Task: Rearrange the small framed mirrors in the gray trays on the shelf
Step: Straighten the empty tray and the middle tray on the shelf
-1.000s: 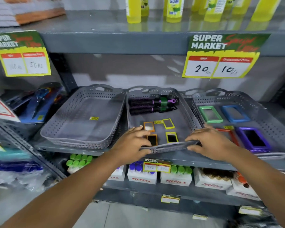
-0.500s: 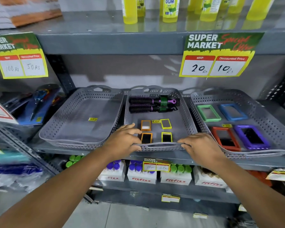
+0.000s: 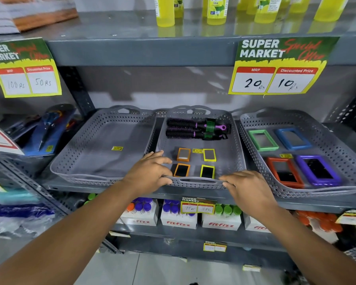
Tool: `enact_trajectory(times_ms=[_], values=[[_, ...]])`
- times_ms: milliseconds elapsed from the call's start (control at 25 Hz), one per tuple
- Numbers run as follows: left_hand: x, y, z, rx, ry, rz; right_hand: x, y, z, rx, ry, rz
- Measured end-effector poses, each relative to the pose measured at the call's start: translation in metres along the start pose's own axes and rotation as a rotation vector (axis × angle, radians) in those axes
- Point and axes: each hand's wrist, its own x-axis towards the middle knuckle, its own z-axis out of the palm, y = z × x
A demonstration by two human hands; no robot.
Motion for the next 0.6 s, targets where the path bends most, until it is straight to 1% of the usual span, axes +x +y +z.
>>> enact_trajectory(times_ms=[200, 320, 480, 600], values=[[-0.003, 0.003, 0.001, -0.018, 0.026, -0.01, 0.001, 0.005, -0.002, 0.01, -0.017, -0.046], [-0.002, 0.007, 0.003, -0.02, 0.041, -0.01, 0.001, 0.012, -0.002, 0.044, -0.052, -0.05], [-0.001, 0.01, 0.001, 0.015, 0.02, -0.047, 0.0, 0.013, -0.006, 0.066, -0.062, -0.052], [-0.003, 0.019, -0.001, -0.025, 0.054, -0.076, -0.002, 0.015, -0.02, 0.049, -0.061, -0.037]])
